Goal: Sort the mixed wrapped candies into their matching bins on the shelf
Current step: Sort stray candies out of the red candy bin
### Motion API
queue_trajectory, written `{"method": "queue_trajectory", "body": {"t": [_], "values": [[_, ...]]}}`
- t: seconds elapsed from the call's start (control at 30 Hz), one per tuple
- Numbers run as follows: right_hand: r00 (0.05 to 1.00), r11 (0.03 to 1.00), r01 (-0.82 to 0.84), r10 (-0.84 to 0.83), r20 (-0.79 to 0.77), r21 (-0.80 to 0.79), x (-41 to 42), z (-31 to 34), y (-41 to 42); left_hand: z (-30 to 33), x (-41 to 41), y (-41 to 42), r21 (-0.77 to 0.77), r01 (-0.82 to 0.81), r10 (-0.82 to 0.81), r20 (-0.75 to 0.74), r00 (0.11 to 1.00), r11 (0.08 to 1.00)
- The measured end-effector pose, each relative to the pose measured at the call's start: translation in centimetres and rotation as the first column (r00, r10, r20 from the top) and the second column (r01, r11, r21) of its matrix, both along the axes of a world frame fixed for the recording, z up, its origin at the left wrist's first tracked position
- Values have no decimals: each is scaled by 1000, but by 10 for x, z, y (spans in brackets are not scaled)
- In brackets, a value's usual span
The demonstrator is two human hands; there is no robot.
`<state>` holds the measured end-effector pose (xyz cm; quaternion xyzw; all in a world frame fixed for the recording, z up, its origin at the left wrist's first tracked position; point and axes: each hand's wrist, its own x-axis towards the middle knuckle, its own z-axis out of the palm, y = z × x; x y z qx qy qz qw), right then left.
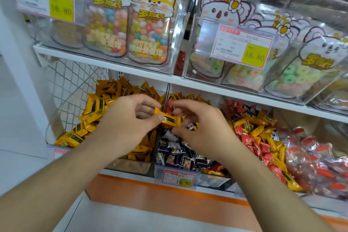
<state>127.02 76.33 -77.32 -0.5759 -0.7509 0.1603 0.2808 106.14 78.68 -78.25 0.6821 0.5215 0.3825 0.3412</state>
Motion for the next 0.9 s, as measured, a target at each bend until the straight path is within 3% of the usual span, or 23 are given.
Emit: {"method": "queue_trajectory", "body": {"t": [0.1, 0.2, 0.27, 0.47, 0.73, 0.9], "values": [[992, 992, 118, -115, 51, -52, 19, 2, 8, 0, -13, 8, 51, -101, 104, -49, 993, 994], [957, 973, 229, -227, 178, 9, 40, -2, 22, -5, -20, 10, 84, -117, 133, -229, 964, 990], [936, 967, 255, -251, 248, 17, 50, -10, 33, -7, -18, 7, 77, -51, 73, -315, 946, 996], [837, 946, 310, -225, 500, -93, 56, -39, 56, -11, 0, -1, 12, 149, -134, -372, 919, 989], [833, 955, 295, -271, 482, 28, 63, -47, 54, -20, 6, 1, 22, 168, -148, -371, 917, 986], [904, 947, 301, -321, 284, 112, 61, -33, 49, -18, 4, 0, 80, 142, -107, -335, 936, 987]]}}
